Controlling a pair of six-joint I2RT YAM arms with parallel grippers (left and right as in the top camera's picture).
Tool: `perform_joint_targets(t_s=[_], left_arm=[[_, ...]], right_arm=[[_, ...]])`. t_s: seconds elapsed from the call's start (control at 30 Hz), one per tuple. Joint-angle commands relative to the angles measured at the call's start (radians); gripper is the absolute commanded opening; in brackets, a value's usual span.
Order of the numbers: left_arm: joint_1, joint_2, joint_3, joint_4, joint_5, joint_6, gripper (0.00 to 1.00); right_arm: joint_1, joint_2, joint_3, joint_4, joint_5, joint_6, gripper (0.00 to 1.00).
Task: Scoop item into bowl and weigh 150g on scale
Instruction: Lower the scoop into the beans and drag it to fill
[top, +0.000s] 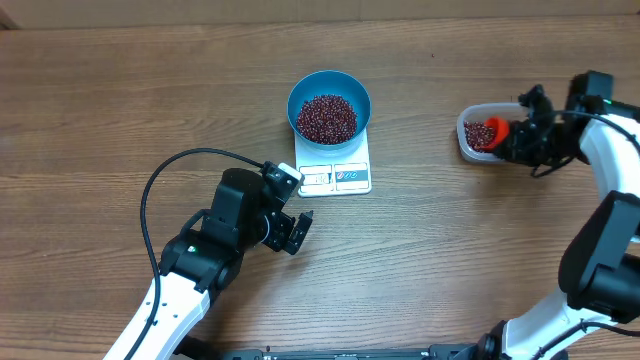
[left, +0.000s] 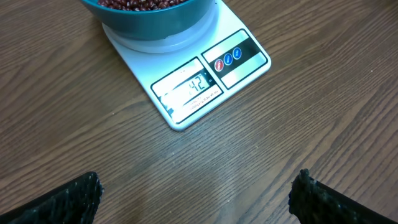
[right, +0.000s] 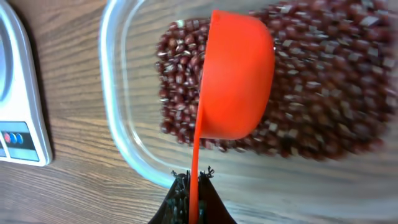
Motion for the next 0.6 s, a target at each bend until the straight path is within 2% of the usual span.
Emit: perform_joint_targets(t_s=[0.0, 0.57], left_arm=[[0.003, 0.003, -0.003, 0.001, -0.006, -0.009, 1.0], [0.003, 0.003, -0.003, 0.001, -0.006, -0.009, 1.0]], right_arm=[[-0.035, 0.002, 0.026, 0.0, -0.085, 0.011, 0.04], [-0.167, 0.002, 0.027, -0.061, -0.383, -0.053, 0.04]])
